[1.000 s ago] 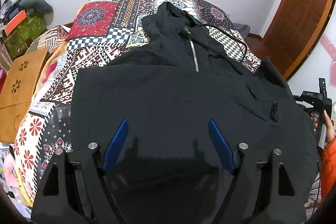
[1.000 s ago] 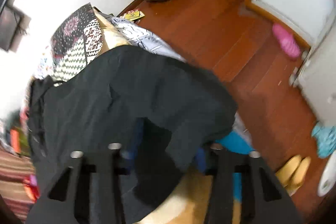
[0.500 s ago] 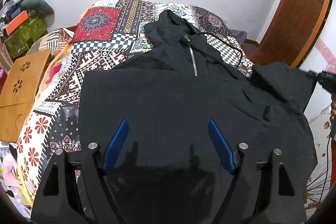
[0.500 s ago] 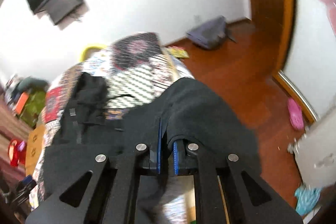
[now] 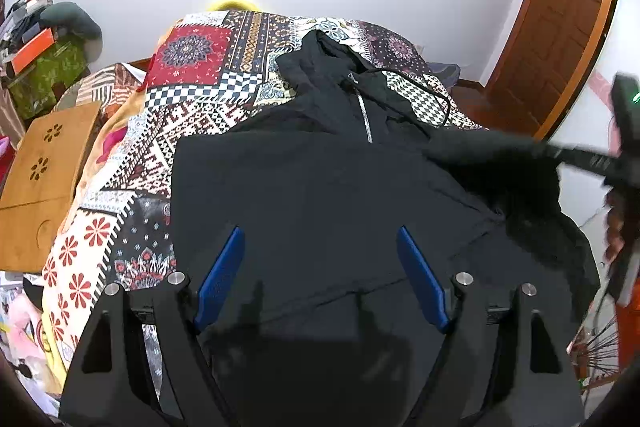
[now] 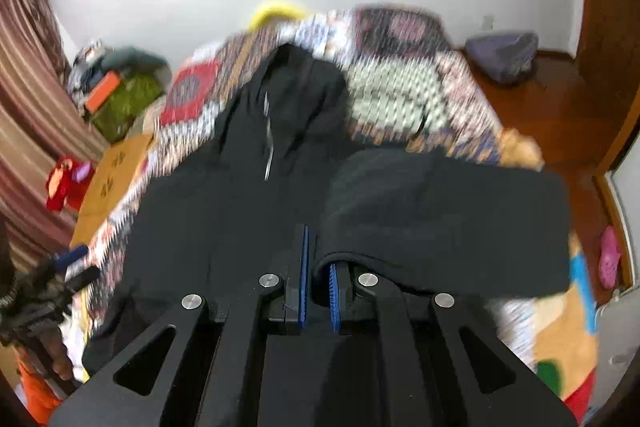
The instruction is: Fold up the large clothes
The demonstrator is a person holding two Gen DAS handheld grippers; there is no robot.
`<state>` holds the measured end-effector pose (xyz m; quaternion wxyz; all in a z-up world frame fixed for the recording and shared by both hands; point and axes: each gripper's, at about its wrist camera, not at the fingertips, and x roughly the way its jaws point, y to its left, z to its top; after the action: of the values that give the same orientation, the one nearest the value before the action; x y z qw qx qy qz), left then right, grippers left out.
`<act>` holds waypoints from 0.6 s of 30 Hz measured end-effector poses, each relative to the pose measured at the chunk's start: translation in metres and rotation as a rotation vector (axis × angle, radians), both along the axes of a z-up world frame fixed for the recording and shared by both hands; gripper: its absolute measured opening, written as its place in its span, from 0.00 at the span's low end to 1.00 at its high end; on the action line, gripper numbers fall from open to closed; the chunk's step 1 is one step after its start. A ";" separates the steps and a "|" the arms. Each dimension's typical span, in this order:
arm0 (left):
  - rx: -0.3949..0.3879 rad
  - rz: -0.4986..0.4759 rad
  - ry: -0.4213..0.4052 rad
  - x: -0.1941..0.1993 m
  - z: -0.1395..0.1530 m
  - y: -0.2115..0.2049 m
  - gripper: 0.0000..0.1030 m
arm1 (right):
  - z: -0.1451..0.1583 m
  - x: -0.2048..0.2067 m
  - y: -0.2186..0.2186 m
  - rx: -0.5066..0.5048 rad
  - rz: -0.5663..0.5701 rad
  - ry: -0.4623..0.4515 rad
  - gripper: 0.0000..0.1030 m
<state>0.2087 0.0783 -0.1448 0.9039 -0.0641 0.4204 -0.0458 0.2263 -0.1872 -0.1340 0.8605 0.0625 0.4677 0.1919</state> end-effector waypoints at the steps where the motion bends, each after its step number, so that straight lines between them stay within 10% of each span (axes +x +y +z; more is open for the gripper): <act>1: 0.002 0.001 0.003 -0.002 -0.001 0.001 0.76 | -0.013 -0.001 0.005 0.000 0.008 0.031 0.09; 18: 0.007 -0.027 0.057 -0.005 -0.017 -0.017 0.76 | -0.002 -0.042 -0.044 0.163 -0.088 0.157 0.38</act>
<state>0.2040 0.0615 -0.1623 0.8911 -0.0566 0.4469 -0.0547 0.1840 -0.2315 -0.1361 0.8210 0.1677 0.5132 0.1859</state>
